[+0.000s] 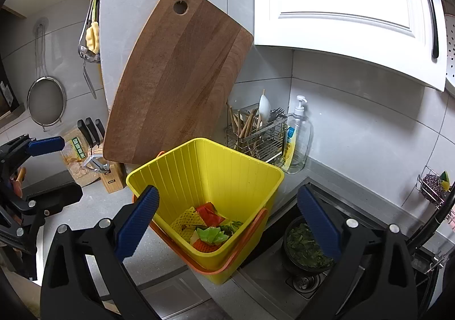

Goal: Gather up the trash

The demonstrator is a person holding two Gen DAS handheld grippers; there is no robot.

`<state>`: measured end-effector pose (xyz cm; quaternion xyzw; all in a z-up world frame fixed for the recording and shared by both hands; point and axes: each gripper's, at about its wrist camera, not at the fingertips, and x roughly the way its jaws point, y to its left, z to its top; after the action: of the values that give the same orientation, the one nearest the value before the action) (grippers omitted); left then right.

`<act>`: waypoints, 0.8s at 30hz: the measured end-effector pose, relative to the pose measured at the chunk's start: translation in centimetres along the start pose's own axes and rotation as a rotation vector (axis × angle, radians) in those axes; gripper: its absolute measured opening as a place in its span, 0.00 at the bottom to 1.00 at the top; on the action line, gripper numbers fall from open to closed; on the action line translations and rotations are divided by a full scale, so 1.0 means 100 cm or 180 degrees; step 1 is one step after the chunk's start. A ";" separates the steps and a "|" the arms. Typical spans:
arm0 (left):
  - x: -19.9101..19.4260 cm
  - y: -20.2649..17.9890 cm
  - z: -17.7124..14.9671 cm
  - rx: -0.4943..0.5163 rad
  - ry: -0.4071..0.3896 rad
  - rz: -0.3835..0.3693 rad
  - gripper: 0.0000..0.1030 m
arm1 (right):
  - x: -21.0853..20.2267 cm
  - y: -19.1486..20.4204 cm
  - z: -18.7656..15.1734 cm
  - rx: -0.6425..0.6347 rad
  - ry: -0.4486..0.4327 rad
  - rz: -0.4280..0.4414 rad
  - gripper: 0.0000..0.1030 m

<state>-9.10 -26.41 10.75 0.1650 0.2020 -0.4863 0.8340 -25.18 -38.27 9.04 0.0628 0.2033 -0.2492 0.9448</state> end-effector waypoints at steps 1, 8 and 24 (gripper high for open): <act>0.000 -0.001 0.000 0.0002 -0.0008 -0.0005 0.96 | 0.000 0.000 0.000 0.0001 -0.0001 0.0000 0.92; 0.003 -0.004 0.002 0.0007 0.0019 -0.0014 0.96 | 0.001 -0.006 0.000 0.0024 -0.0015 0.0005 0.92; 0.005 -0.014 0.009 0.0113 -0.0036 0.0000 0.96 | 0.001 -0.016 -0.001 0.0061 -0.0031 -0.0003 0.92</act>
<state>-9.98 -27.83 11.16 0.1771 0.1886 -0.4907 0.8321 -25.93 -39.72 8.89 0.0705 0.1964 -0.2518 0.9450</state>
